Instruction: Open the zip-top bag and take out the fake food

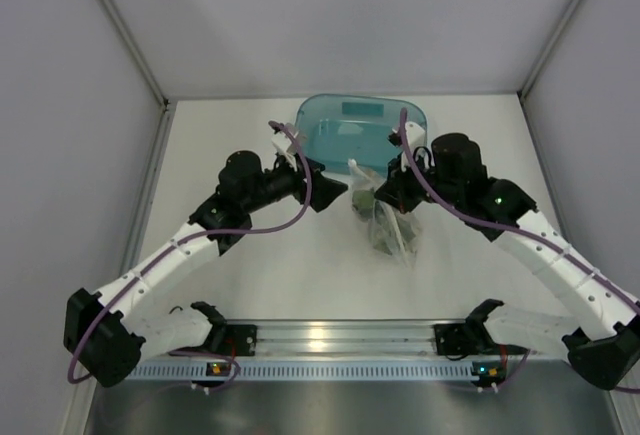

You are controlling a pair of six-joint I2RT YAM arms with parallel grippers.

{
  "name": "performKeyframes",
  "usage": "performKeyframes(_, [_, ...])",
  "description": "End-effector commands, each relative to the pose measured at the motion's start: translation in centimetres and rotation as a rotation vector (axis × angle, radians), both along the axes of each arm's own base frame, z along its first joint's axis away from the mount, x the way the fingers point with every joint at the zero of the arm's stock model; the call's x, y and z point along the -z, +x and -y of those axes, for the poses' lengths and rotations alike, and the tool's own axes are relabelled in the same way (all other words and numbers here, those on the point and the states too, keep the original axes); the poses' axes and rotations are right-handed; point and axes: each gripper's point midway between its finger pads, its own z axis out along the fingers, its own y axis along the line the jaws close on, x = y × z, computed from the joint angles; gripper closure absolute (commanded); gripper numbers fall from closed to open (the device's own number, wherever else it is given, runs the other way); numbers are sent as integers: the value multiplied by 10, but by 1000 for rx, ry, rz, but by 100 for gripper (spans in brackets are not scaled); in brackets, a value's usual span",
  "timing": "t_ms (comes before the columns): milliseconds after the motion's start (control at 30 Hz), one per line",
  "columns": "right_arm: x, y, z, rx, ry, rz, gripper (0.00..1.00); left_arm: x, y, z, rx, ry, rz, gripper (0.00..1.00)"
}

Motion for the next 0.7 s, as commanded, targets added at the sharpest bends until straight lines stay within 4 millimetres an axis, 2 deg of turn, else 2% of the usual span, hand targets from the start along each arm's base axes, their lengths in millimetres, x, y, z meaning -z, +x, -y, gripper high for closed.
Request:
performKeyframes(0, [-43,-12,2,-48,-27,123,100,-36,-18,8,150,-44,192,9])
performKeyframes(67, [-45,-18,0,-68,-41,119,100,-36,-22,9,187,-34,216,9])
performKeyframes(133, [-47,-25,4,-102,-91,146,100,-38,-32,12,261,-35,234,11])
performKeyframes(233, [-49,-41,-1,-165,-126,166,100,-45,-47,14,351,-53,276,15])
performKeyframes(433, [-58,-54,-5,-212,-119,202,100,-55,-67,17,469,-94,307,24])
performKeyframes(500, [-62,-55,-3,-211,-111,217,100,-56,-72,18,498,-103,309,30])
performKeyframes(533, [-64,-54,-3,-204,-107,224,100,-56,-74,18,510,-107,309,38])
performKeyframes(667, [-77,-54,1,-180,-72,265,100,-55,-81,17,538,-126,303,60])
